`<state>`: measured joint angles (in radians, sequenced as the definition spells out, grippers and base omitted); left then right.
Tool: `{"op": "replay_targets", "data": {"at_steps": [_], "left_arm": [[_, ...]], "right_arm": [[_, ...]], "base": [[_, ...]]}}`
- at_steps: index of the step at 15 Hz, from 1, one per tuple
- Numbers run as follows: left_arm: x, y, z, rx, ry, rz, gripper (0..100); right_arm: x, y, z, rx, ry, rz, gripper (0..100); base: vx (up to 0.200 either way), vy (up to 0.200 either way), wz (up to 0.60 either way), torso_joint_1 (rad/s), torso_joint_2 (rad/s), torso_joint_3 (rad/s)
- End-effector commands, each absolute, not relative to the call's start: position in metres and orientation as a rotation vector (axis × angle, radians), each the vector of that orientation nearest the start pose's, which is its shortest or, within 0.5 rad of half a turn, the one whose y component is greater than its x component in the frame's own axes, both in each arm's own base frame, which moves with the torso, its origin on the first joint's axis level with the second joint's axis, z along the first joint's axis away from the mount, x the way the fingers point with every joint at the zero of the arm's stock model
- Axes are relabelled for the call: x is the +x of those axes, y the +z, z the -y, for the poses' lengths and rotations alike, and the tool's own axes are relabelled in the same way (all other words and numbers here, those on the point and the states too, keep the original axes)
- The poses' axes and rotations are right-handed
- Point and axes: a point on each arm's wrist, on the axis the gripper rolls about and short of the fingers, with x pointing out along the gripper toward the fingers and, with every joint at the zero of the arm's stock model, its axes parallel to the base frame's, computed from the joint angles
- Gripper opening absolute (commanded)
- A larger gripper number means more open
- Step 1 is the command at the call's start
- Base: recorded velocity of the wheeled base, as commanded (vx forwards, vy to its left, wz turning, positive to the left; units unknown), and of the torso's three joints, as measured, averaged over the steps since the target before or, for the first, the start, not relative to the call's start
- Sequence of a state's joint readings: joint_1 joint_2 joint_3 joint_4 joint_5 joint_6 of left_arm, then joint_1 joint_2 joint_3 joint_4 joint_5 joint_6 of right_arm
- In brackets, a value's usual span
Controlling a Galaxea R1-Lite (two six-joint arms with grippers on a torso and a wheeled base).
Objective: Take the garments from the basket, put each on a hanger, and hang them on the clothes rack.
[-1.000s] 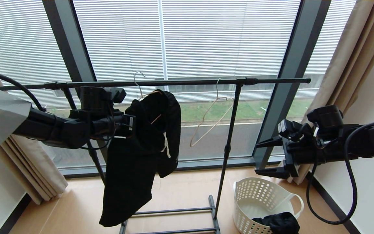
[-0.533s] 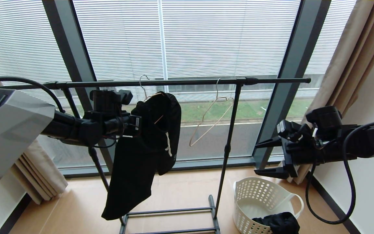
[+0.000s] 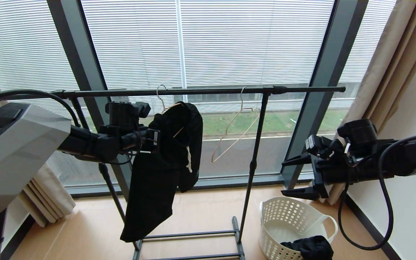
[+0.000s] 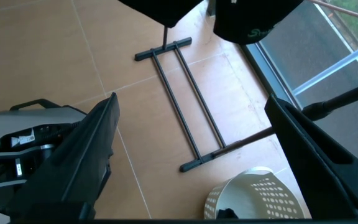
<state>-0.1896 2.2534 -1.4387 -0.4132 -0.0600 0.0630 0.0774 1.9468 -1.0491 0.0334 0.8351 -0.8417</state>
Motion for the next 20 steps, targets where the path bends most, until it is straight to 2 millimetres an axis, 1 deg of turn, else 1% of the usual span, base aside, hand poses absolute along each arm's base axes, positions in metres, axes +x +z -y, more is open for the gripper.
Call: {"op": "replay_targets", "data": {"at_steps": [1, 4, 5, 7, 8, 10, 20], "left_arm": [[0.453, 0.121, 0.09, 0.081, -0.261, -0.378, 0], [0.458, 0.122, 0.091, 0.074, -0.26, -0.363, 0], [0.459, 0.119, 0.091, 0.075, -0.26, -0.37, 0], [0.461, 0.12, 0.092, 0.074, -0.26, -0.36, 0], [0.463, 0.116, 0.092, 0.075, -0.258, -0.367, 0], [0.464, 0.111, 0.097, 0.077, -0.269, -0.375, 0], [0.465, 0.111, 0.1, 0.076, -0.274, -0.372, 0]], "right_arm": [[0.333, 0.112, -0.043, -0.382, 1.132, -0.478, 100], [0.334, 0.11, -0.043, -0.383, 1.13, -0.485, 100], [0.334, 0.109, -0.043, -0.39, 1.126, -0.475, 100], [0.335, 0.107, -0.043, -0.395, 1.123, -0.465, 100], [0.336, 0.107, -0.043, -0.4, 1.12, -0.458, 100], [0.335, 0.107, -0.043, -0.399, 1.121, -0.46, 100], [0.336, 0.106, -0.043, -0.399, 1.12, -0.462, 100]], "base": [[0.0, 0.0, 0.0, 0.0, 0.0, 0.0], [0.0, 0.0, 0.0, 0.0, 0.0, 0.0], [0.0, 0.0, 0.0, 0.0, 0.0, 0.0], [0.0, 0.0, 0.0, 0.0, 0.0, 0.0], [0.0, 0.0, 0.0, 0.0, 0.0, 0.0], [0.0, 0.0, 0.0, 0.0, 0.0, 0.0], [0.0, 0.0, 0.0, 0.0, 0.0, 0.0]]}}
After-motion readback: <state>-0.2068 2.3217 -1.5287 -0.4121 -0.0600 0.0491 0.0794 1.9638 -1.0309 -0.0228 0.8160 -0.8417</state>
